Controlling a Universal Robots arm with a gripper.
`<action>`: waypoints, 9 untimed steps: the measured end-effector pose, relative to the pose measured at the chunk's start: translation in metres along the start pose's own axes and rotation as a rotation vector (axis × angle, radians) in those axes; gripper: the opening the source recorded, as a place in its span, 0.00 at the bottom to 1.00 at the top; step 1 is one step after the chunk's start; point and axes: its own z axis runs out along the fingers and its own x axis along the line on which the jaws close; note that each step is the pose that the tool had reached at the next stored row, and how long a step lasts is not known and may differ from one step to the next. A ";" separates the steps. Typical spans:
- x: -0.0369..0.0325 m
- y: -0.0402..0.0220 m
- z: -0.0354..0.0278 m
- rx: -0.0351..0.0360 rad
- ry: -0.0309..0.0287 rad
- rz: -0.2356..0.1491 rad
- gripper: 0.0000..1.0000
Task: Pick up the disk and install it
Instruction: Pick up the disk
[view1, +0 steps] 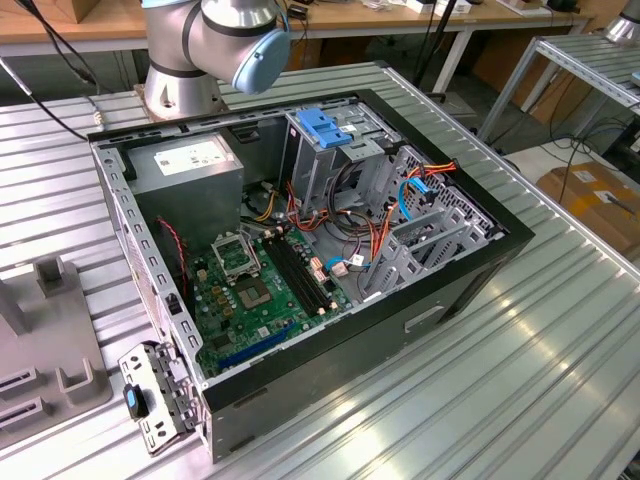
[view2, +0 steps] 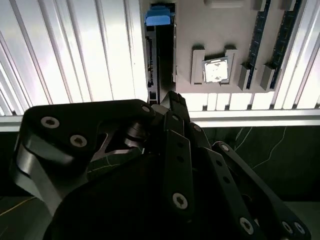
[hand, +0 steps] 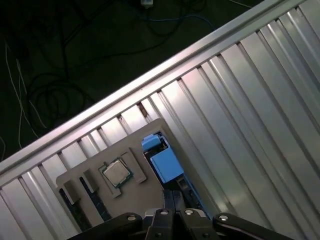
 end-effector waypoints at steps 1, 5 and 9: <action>0.0000 0.0000 0.0000 0.0003 0.0005 -0.020 0.11; 0.0000 0.0001 0.0000 0.0010 0.0018 -0.069 0.11; 0.0000 0.0001 0.0000 0.0010 0.0018 -0.070 0.11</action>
